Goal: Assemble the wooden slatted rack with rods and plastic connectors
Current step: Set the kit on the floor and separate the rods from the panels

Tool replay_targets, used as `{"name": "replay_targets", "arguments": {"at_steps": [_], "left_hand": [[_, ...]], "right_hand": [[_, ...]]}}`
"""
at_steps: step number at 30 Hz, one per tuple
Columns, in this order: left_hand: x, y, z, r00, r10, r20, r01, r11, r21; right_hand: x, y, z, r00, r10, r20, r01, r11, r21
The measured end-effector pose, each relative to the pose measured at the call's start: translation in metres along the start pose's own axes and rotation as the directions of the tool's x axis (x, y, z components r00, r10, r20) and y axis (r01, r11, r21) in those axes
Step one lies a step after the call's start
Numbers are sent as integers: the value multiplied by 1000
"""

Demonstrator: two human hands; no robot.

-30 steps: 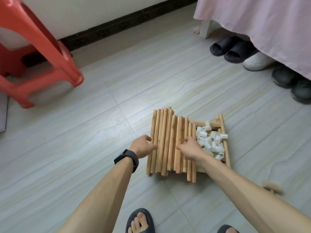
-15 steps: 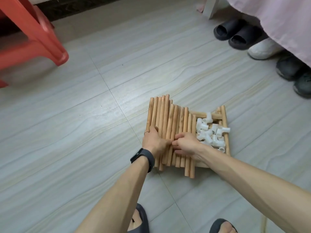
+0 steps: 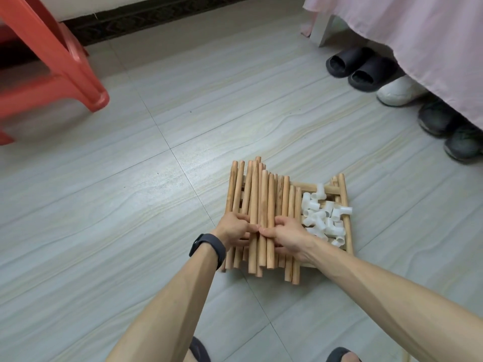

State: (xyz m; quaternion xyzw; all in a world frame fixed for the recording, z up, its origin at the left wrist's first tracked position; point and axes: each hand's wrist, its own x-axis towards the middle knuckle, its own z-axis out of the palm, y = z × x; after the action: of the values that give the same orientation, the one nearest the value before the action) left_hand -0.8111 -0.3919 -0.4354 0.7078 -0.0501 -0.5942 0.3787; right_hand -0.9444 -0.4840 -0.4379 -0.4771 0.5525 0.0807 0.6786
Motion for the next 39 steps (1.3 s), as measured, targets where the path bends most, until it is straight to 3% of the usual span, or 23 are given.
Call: {"name": "replay_targets", "arguments": {"at_steps": [9, 14, 19, 24, 26, 30, 33, 37, 39], "left_hand": [[-45, -15, -70, 992, 99, 73, -87, 985, -151], [-94, -69, -144, 979, 93, -181, -120, 983, -142], [-127, -164, -211, 889, -106, -445, -38, 952, -302], [-139, -237, -255, 793, -284, -539, 67, 920, -387], [-136, -256, -261, 747, -313, -587, 137, 936, -324], [-131, -271, -256, 620, -213, -755, 335, 942, 9], [-128, -270, -241, 631, -147, -762, 392, 908, 149], [-127, -273, -229, 634, -86, -769, 457, 844, 282], [-128, -275, -230, 625, -68, -777, 476, 823, 311]], "right_hand": [[-24, -17, 61, 985, -151, 83, 151, 988, 2], [-35, -4, 161, 958, -118, 262, 149, 983, -103], [-35, 46, 257, 942, -116, 314, 259, 848, -463], [-33, 85, 315, 927, -58, 370, 265, 799, -540], [-33, 88, 325, 926, -57, 373, 272, 787, -553], [-35, 91, 324, 905, -8, 425, 303, 714, -632], [-39, 93, 309, 896, 6, 444, 345, 621, -704], [-46, 99, 290, 852, 4, 524, 480, 394, -784], [-50, 103, 288, 841, 25, 541, 503, 332, -798]]}}
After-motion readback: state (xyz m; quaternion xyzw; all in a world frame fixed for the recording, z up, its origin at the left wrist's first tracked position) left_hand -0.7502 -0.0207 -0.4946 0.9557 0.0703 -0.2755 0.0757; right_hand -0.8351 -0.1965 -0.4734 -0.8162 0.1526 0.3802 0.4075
